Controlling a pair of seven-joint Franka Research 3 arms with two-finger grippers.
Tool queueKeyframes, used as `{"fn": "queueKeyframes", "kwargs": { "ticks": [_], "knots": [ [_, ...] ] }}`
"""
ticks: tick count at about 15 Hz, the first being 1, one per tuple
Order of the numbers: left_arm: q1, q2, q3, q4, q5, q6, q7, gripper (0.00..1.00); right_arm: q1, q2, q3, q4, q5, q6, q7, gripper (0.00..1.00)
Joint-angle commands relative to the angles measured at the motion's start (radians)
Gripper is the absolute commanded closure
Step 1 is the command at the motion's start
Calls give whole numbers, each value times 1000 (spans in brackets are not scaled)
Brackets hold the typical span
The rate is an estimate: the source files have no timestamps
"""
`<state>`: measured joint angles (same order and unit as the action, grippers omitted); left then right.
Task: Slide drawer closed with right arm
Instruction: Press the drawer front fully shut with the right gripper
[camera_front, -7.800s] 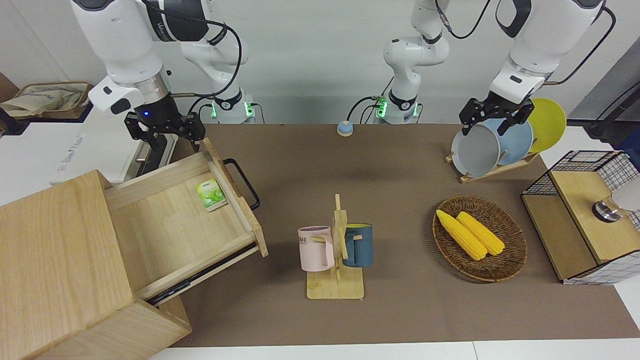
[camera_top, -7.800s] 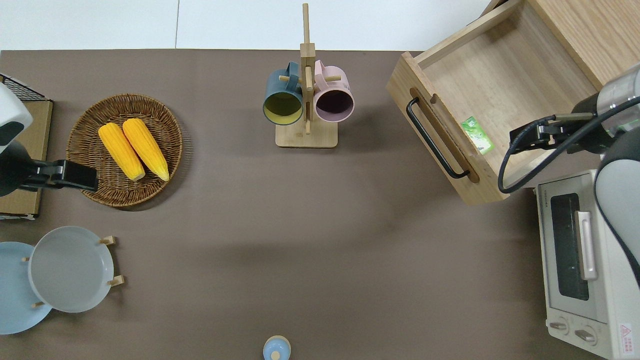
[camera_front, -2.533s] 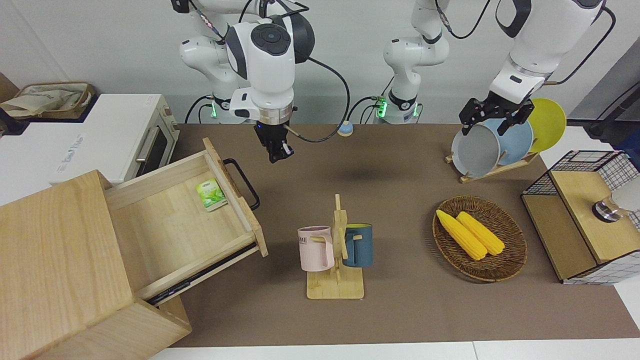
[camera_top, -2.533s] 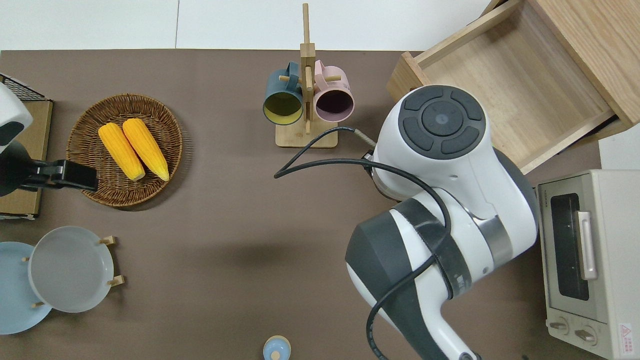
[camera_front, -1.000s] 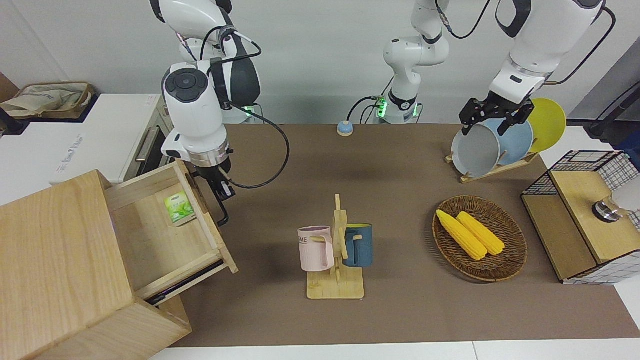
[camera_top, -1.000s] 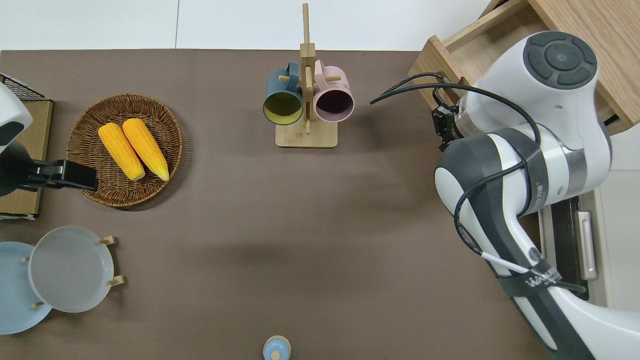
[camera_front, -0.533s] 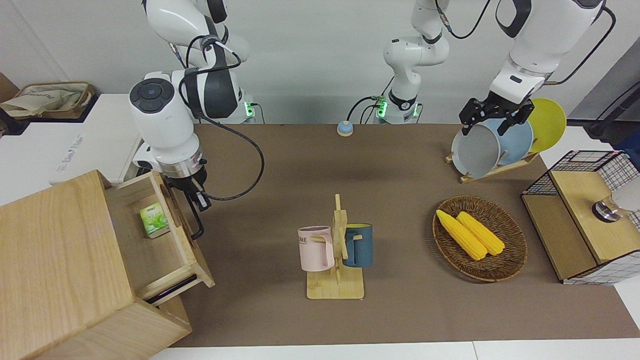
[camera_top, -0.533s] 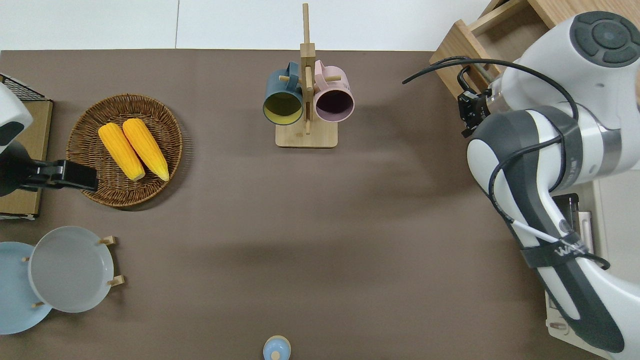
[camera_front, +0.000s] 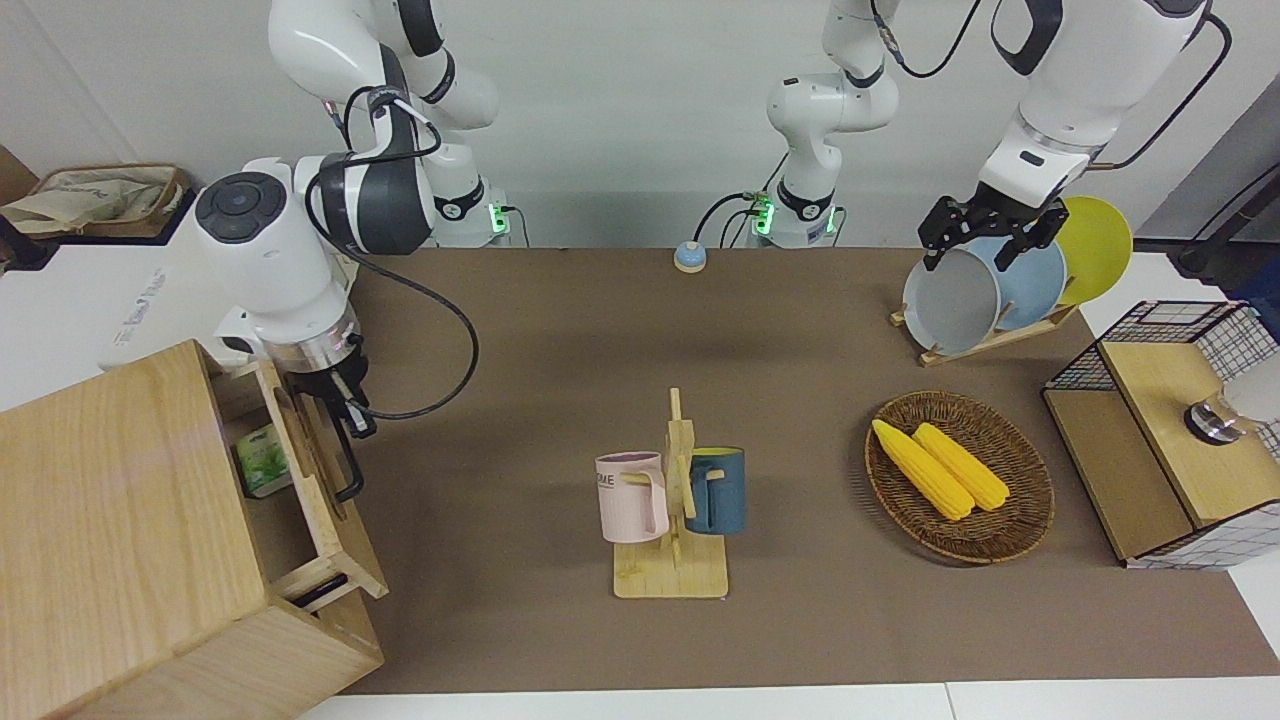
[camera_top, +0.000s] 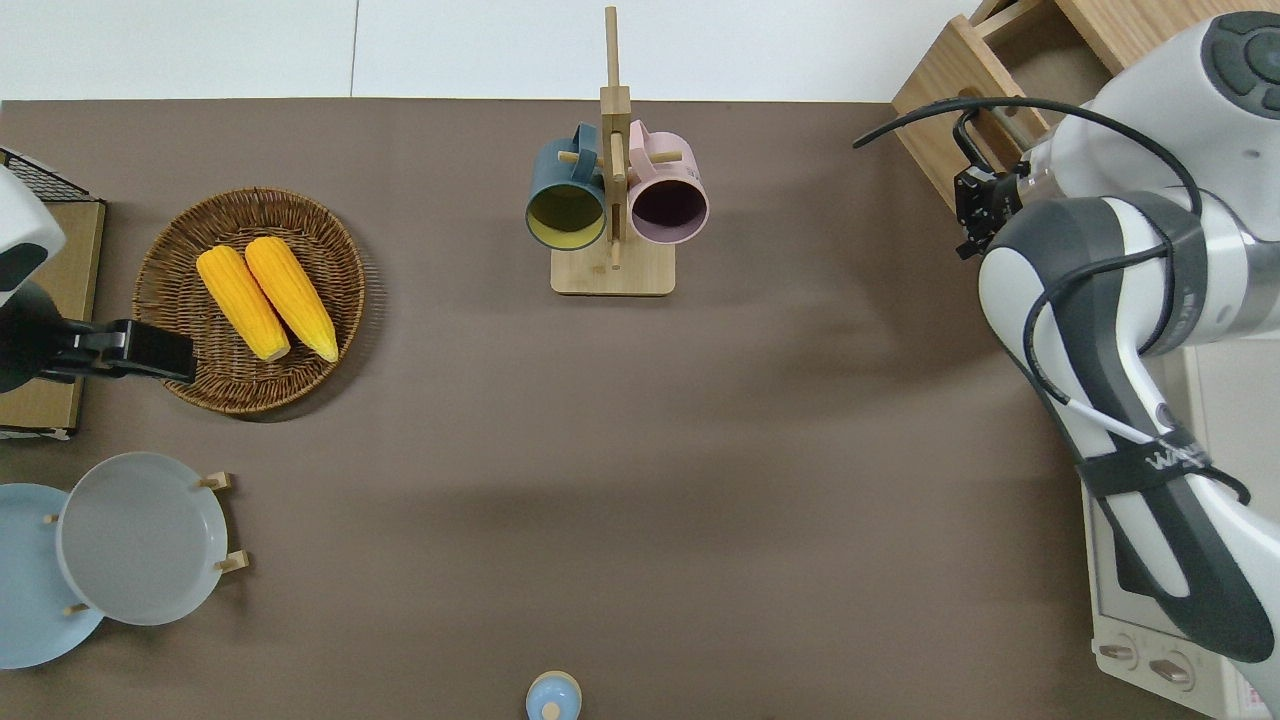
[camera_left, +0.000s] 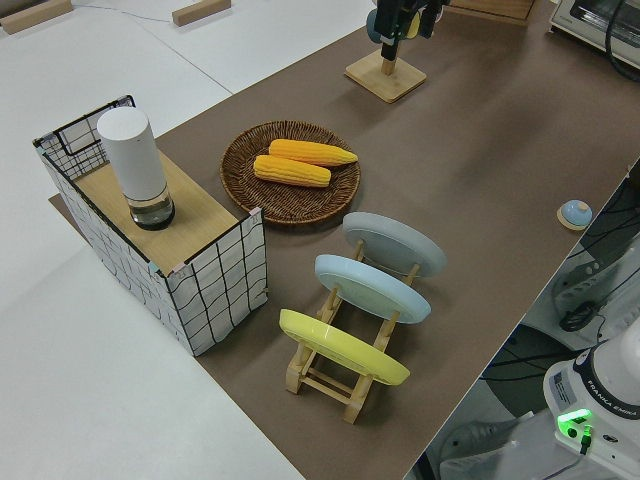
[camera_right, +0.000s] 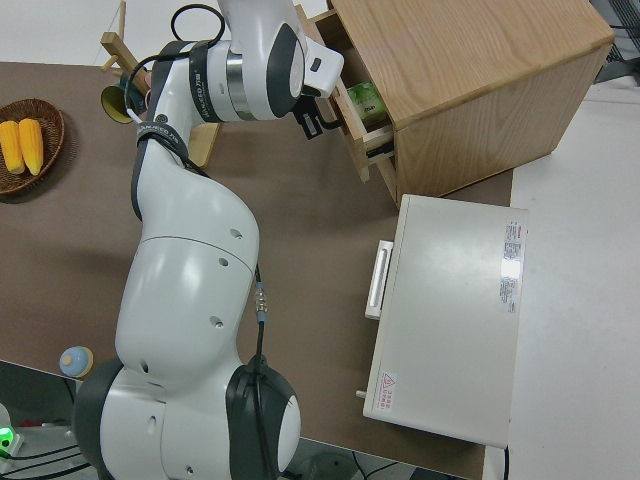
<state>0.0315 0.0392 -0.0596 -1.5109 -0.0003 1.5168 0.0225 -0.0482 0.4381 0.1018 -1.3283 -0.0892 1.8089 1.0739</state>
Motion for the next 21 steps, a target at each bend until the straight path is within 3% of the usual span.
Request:
{"fn": "queueKeyframes", "kwargs": {
  "ticks": [1,5,11,13,21],
  "knots": [
    [4,11,-6,24,17,-20,10,7,-51,40,19,57,-4,10,-54,1000],
    [4,11,-6,24,17,-20,10,7,-87,53,27,83,-4,10,-83,1000],
    [4,11,-6,24,17,-20,10,7,-117,57,32,84,-6,21,-112,1000],
    [4,11,-6,26,17,-20,10,7,-136,57,51,84,-6,27,-120,1000],
    [4,11,-6,26,17,-20,10,7,-116,44,64,74,-4,15,-118,1000]
  ]
}}
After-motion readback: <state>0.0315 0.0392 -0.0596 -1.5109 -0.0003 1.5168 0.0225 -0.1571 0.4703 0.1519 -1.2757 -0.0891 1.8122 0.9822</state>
